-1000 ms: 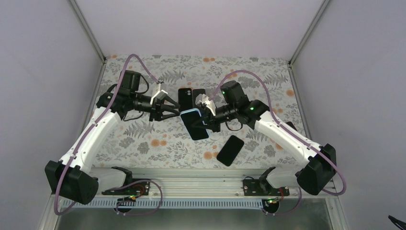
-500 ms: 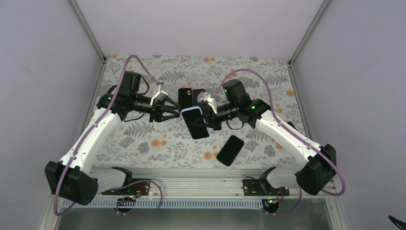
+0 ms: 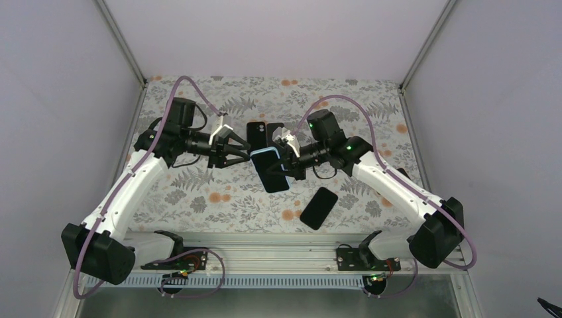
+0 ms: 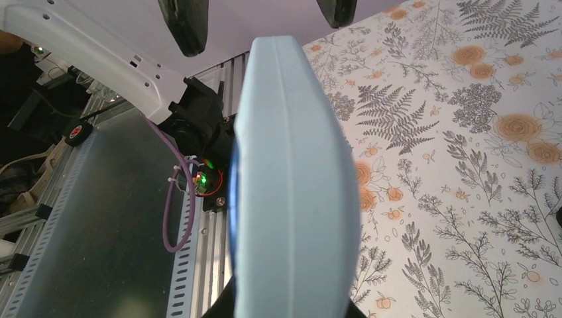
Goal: Take the phone out of the phone case
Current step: Remove the phone case from the phone.
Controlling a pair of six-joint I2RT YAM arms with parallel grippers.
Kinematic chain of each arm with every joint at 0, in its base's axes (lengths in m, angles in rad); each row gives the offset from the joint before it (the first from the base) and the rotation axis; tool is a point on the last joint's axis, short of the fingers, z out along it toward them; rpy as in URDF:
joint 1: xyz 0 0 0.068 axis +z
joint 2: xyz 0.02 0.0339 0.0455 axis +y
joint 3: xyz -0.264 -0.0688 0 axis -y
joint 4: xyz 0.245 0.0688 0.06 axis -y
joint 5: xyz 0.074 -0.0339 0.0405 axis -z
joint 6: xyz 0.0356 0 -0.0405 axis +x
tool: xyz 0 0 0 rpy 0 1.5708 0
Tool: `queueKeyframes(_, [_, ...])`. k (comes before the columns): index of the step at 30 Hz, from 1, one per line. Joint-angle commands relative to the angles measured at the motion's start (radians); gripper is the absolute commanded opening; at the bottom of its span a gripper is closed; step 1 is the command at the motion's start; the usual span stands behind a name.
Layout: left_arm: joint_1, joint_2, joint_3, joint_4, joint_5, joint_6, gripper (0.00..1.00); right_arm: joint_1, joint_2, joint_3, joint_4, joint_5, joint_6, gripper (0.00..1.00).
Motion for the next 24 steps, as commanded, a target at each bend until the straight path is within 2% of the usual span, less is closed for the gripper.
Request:
queueKeyframes(1, [-0.008,-0.008,0.005,0.029,0.007,-0.001,0.42,-0.004,-0.001,0.029,0.052,-0.069,0.014,0.04])
queueKeyframes(15, [-0.027,0.002,0.007,0.019,-0.007,0.017,0.42,-0.004,0.006,0.033,0.057,-0.079,0.018,0.04])
queueKeyframes(24, [-0.025,0.024,-0.001,0.067,0.002,-0.056,0.25,-0.004,-0.016,0.013,0.055,-0.088,0.0,0.04])
